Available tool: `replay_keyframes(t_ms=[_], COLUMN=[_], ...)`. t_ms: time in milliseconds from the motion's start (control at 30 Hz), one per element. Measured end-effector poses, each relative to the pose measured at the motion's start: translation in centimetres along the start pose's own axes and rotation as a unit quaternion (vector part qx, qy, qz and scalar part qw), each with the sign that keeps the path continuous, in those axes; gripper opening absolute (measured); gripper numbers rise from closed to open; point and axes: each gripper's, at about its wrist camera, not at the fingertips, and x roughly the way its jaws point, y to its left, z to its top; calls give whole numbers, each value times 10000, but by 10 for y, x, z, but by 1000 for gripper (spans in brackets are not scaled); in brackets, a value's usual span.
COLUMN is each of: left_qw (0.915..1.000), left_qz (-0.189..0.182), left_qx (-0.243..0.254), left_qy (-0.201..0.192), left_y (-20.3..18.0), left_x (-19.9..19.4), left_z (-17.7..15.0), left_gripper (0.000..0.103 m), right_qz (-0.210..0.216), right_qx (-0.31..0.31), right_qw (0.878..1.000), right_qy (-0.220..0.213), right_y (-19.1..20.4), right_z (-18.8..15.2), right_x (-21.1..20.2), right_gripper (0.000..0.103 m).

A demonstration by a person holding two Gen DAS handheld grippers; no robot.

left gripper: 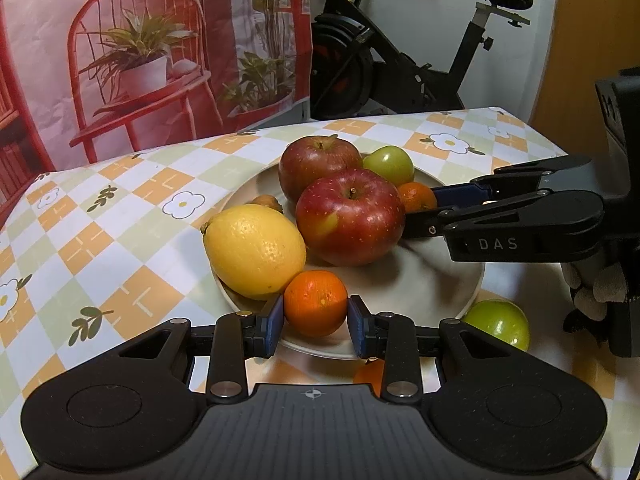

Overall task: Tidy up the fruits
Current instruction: 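Carry both tangerines onto the plate and open both grippers, then move the left gripper to the brown kiwi while the right moves to the green apple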

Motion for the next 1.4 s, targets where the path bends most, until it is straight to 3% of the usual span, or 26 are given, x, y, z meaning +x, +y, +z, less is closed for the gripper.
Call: replay_keyframes(t_ms=[300, 467, 733, 1067, 1400], left_qw=[9999, 9998, 9991, 9979, 9962], left_qz=[-59, -151, -281, -473, -663], left_qx=[-89, -142, -197, -381, -518], left_qy=[11, -74, -264, -227, -225], left_y=[2, 3, -1, -7, -12], left_x=[-2, -11, -30, -40, -41], left_z=[2, 6, 6, -2, -6], left_gripper=[38, 44, 44, 43, 43], right_qz=[97, 77, 24, 141, 447], right_qx=[92, 447, 747, 473, -185], right_qw=[9997, 9976, 9947, 9968, 9986], right_qy=[-198, -521, -699, -635, -233], right_y=[0, -8, -13, 6, 32], right_z=[-9, -14, -45, -74, -79], right_x=[-14, -36, -78, -112, -110], right_gripper=[34, 41, 42, 42, 42])
